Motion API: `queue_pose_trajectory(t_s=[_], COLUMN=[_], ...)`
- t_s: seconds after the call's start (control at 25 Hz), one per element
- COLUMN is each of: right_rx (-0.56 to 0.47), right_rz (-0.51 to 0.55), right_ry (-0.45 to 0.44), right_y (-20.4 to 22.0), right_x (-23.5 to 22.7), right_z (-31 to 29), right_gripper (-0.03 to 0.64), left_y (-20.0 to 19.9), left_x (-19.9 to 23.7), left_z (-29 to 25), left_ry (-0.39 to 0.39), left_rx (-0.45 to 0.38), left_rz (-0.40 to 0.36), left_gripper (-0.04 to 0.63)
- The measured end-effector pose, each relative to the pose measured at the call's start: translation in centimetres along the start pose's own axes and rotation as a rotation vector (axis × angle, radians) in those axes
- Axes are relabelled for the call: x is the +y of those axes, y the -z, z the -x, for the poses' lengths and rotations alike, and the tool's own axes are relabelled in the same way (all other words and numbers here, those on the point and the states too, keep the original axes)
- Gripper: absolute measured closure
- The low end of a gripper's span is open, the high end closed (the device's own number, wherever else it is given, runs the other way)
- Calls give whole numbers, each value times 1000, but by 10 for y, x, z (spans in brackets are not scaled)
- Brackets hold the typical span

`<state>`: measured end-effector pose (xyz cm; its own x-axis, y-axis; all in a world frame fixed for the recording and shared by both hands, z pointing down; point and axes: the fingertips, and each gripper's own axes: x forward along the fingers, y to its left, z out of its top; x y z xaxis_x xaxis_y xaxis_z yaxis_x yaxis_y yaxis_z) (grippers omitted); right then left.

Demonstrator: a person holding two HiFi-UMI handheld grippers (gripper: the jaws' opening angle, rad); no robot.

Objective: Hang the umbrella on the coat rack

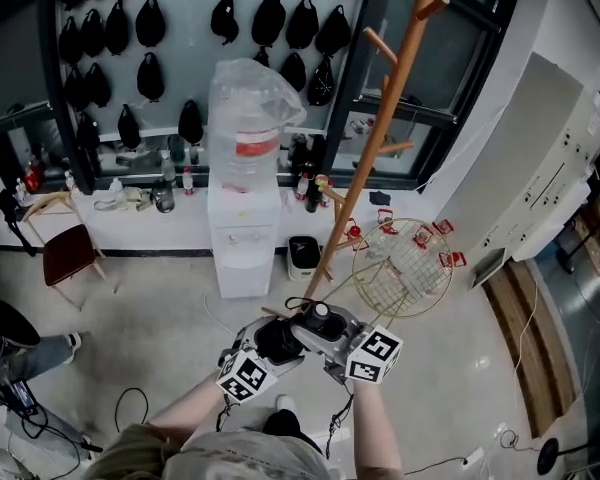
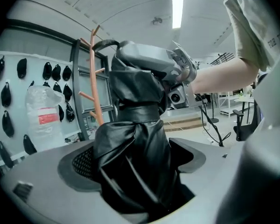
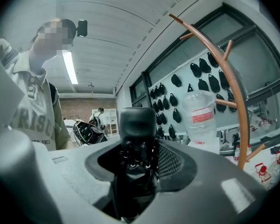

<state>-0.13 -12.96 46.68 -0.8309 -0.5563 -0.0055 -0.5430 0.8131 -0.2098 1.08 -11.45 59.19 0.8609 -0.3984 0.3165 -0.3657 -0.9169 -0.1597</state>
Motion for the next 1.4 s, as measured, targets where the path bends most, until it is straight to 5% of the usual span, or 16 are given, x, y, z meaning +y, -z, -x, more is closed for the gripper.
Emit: queue_pose_trajectory(t_s=[0.44, 0.8, 1.4], right_rx=[-8, -3, 9], right_rz=[-6, -2, 26], right_ry=[65, 28, 86], right_y=[-34, -46, -60], right_x=[-131, -187, -227], right_z=[17, 6, -48], right_gripper=[422, 422, 422], left_y=[-21, -27, -14], left_x=[51, 76, 139], left_z=[-67, -109, -135], left_ry=[-178, -276, -238], left_rx=[1, 32, 63], left_rz=[125, 156, 146], left_gripper=[159, 160, 160])
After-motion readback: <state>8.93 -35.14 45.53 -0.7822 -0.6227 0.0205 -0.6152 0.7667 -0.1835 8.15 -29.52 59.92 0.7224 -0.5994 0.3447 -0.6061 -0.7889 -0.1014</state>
